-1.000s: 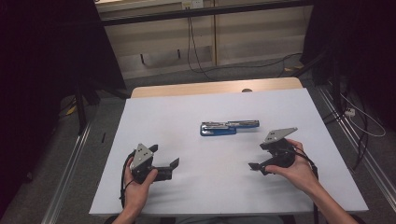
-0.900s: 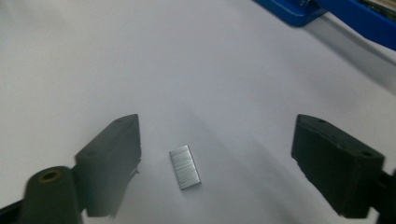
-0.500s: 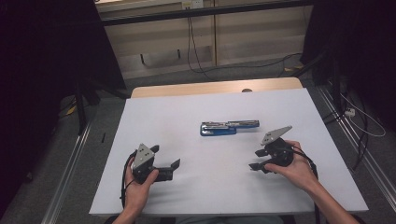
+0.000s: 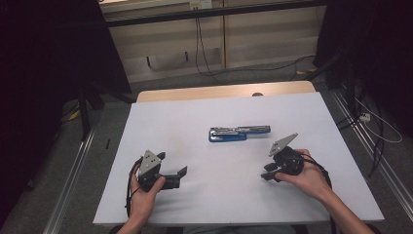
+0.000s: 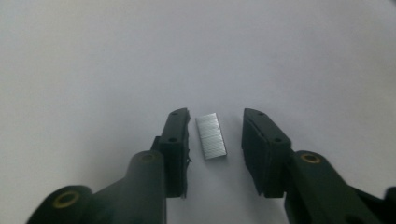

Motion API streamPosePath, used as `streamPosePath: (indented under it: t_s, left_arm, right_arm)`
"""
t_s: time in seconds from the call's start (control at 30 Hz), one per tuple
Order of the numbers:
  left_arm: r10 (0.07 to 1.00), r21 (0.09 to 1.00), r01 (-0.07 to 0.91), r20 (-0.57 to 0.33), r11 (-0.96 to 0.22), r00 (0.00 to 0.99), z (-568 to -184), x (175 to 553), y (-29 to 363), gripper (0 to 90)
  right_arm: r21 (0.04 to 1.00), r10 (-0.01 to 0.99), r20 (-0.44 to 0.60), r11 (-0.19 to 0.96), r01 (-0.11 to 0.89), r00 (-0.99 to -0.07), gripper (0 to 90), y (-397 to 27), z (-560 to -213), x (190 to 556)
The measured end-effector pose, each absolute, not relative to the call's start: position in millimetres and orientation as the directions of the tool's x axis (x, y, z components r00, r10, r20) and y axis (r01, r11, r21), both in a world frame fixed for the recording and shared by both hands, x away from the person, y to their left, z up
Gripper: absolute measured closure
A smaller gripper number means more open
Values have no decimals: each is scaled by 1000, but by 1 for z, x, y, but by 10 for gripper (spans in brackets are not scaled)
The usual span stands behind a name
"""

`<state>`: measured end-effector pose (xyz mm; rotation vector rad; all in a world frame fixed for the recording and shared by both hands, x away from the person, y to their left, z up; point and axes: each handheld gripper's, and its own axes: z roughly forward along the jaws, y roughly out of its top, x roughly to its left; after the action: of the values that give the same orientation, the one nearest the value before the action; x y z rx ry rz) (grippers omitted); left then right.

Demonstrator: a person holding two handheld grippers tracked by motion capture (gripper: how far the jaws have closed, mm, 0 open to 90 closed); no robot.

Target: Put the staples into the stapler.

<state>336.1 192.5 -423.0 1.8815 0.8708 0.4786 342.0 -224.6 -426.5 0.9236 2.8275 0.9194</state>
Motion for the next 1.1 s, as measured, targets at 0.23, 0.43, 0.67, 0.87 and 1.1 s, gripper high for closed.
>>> streamPosePath:
  t_s: [0.23, 0.43, 0.67, 0.87, 1.1]
  left_arm:
    - [747, 891, 361, -38, -275, 664, -423, 336, 193, 39]
    - [745, 892, 356, -34, -278, 666, -423, 337, 193, 39]
    - [743, 890, 354, -28, -286, 668, -423, 336, 192, 39]
    - [742, 891, 352, -25, -287, 670, -423, 336, 192, 39]
    - [738, 888, 353, -25, -293, 674, -424, 337, 191, 39]
  right_arm:
    - [520, 536, 129, 680, 517, -835, 690, -222, -427, 341]
    - [508, 526, 111, 699, 503, -843, 730, -219, -428, 340]
    - [502, 527, 88, 709, 495, -845, 761, -217, -428, 339]
    - [502, 523, 74, 716, 485, -849, 788, -216, -428, 338]
    - [502, 525, 72, 715, 486, -848, 792, -215, -428, 338]
